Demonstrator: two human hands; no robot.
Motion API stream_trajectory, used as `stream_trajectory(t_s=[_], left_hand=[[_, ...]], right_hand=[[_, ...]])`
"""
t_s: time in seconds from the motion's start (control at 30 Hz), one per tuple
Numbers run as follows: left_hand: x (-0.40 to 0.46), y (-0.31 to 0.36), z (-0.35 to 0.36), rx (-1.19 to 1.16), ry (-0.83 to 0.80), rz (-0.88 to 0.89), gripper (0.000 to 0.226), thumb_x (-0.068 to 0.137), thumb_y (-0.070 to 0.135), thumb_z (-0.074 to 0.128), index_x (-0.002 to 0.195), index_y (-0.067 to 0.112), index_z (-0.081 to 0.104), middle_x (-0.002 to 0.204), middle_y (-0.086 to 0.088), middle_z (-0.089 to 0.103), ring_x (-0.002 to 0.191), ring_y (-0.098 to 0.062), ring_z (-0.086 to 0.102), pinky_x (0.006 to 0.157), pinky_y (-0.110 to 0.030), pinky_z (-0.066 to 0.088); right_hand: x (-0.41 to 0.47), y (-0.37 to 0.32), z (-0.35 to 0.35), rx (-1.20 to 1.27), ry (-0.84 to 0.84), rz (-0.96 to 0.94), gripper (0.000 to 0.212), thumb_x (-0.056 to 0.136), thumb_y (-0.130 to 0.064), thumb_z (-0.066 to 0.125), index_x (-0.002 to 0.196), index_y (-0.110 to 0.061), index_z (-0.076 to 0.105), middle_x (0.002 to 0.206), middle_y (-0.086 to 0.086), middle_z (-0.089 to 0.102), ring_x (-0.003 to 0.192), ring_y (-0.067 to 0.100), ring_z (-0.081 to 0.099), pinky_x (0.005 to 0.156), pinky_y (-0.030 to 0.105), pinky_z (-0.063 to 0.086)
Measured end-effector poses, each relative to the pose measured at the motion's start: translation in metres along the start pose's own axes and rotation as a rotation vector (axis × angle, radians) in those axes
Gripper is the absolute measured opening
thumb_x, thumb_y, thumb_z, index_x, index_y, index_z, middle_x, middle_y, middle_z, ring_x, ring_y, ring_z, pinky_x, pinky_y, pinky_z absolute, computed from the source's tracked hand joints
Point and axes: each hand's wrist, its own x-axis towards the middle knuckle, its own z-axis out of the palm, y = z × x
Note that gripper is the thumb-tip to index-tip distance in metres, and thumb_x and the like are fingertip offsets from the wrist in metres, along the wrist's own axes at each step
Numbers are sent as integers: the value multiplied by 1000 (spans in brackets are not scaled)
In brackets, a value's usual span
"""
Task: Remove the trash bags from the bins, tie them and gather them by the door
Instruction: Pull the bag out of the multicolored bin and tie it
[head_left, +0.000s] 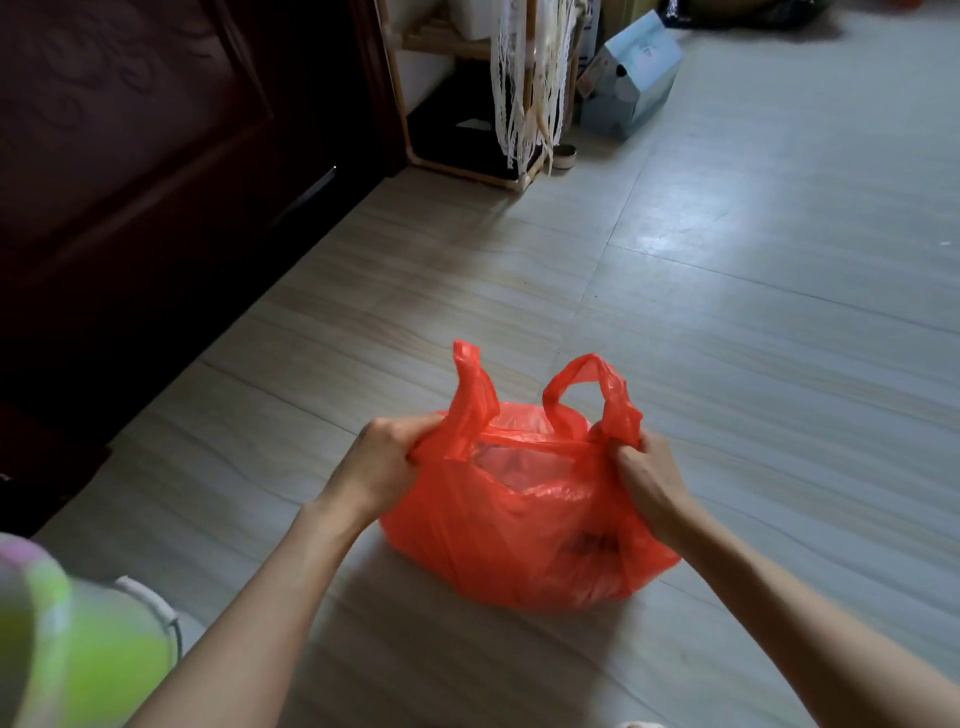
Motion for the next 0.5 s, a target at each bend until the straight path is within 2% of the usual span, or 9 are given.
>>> stream_trajectory(t_s=[0.03,0.07,0.13,0.17,0.23,0.33,0.4,0.47,0.5], left_hand=[[1,2,1,-14,5,-11,25,67,2,54,87,11,65,89,-6,65,83,-18,55,53,2,29],[1,3,4,-29,-1,-44,31,68,6,52,95,18,61,96,1,64,83,-18,57,53,-5,32],[2,0,11,-95,13,-164,27,69,12,46,91,19,61,78,-8,70,75,-20,61,55,-19,35],[4,-1,16,-154,37,-241,25,72,16,45,87,15,64,79,-9,71,79,-22,63,59,-24,38],[9,0,25,-286,82,-371,29,77,24,43,91,11,65,89,-10,70,84,-23,65,71,-31,46],[22,13,42,-380,133,-547,29,85,29,44,94,8,62,84,-8,61,81,-19,56,65,-28,39],[30,15,53,-465,125,-667,22,94,20,45,96,6,62,87,-10,59,86,-22,57,65,-26,38],[34,10,58,-567,112,-796,26,88,32,49,88,11,64,89,-12,62,98,-35,62,80,-29,46],[35,8,58,-619,107,-852,35,81,42,50,85,11,65,91,-14,66,99,-37,63,88,-36,50]], right_hand=[[-1,0,-1,19,-16,8,21,80,-9,44,70,-19,59,67,2,56,61,14,50,56,28,40],[-2,0,-1,44,-41,21,16,74,-16,44,69,-20,59,66,1,56,60,15,49,56,28,40],[-1,1,-6,104,-123,54,22,64,-18,42,74,-21,61,71,2,58,64,15,52,60,29,43],[1,3,-10,131,-176,73,23,66,-15,44,78,-22,63,77,3,60,66,15,55,63,29,46],[3,5,-16,200,-310,109,23,78,-6,49,87,-22,63,82,3,65,67,12,62,64,25,53],[0,4,-20,186,-477,117,24,78,-9,65,98,-21,61,87,1,69,73,9,66,68,24,56],[-1,-2,-22,52,-541,79,39,70,-18,73,106,-22,58,96,1,67,80,9,65,75,26,56],[-6,-9,-23,-46,-615,7,53,64,-23,74,114,-21,55,102,-2,66,86,5,65,77,24,56],[-9,-10,-24,-112,-665,-42,61,61,-29,78,116,-25,52,108,-5,64,93,1,64,81,22,54]])
